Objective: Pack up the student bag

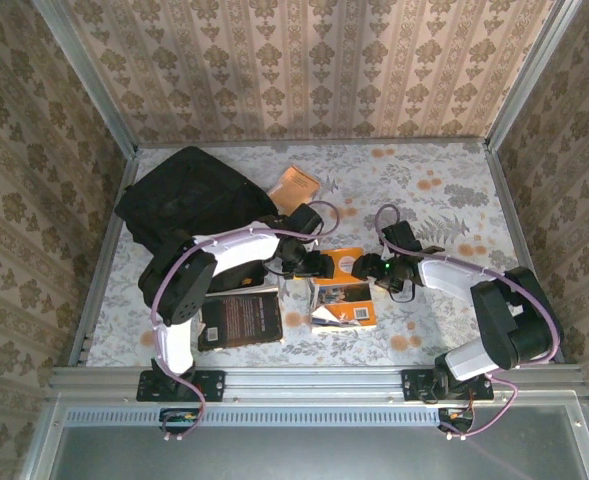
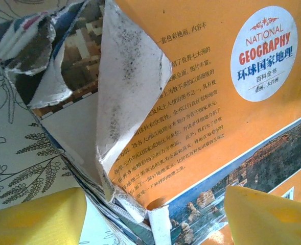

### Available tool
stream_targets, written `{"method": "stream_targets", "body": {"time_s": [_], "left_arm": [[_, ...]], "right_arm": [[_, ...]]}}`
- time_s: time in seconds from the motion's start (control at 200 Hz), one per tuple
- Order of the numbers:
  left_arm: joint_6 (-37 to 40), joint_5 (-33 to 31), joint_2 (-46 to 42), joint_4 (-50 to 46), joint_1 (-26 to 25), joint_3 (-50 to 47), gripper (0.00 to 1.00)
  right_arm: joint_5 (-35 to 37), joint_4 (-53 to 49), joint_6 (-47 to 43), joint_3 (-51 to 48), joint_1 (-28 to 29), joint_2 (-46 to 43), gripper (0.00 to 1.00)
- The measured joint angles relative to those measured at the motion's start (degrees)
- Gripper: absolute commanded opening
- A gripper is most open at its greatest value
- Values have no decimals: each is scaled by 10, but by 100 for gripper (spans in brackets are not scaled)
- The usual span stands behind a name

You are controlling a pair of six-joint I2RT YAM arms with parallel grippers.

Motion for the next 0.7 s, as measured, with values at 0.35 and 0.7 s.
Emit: {"method": "stream_targets", "body": {"time_s": [0.35, 0.7], "left_arm": [[0, 32, 15, 29, 0, -8, 61], [0, 39, 17, 23, 23, -11, 58]], "right_arm": [[-19, 0, 2, 2, -7, 3, 63], [-81, 25, 7, -11, 11, -9, 62]]}}
